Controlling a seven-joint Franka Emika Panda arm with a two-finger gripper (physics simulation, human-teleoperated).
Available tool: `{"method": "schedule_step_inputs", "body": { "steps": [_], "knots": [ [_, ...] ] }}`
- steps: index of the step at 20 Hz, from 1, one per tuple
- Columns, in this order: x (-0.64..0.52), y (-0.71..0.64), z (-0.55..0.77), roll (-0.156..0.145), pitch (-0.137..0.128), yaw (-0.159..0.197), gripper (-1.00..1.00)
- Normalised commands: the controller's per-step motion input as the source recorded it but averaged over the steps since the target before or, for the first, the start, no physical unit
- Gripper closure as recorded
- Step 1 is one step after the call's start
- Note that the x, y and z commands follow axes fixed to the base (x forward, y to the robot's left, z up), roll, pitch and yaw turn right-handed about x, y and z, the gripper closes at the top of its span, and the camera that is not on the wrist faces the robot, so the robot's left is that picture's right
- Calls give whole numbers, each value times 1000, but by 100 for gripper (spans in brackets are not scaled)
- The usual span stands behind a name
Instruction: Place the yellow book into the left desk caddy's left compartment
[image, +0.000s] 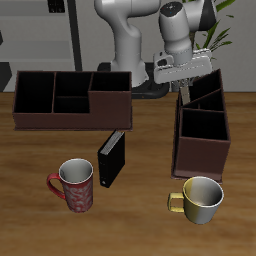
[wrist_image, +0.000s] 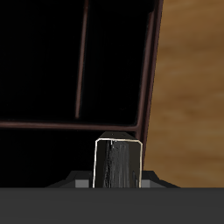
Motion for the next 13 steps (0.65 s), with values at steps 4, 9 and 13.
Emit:
{"method": "schedule_step_inputs", "body": {
  "steps": [4,9,13],
  "knots": [
    [45,-107,-24,-15,15,-23,-100],
    [14,-50,81,-6,-22,-11,-100],
    [-9,-58,68,-4,-16,-15,-100]
  ]
}}
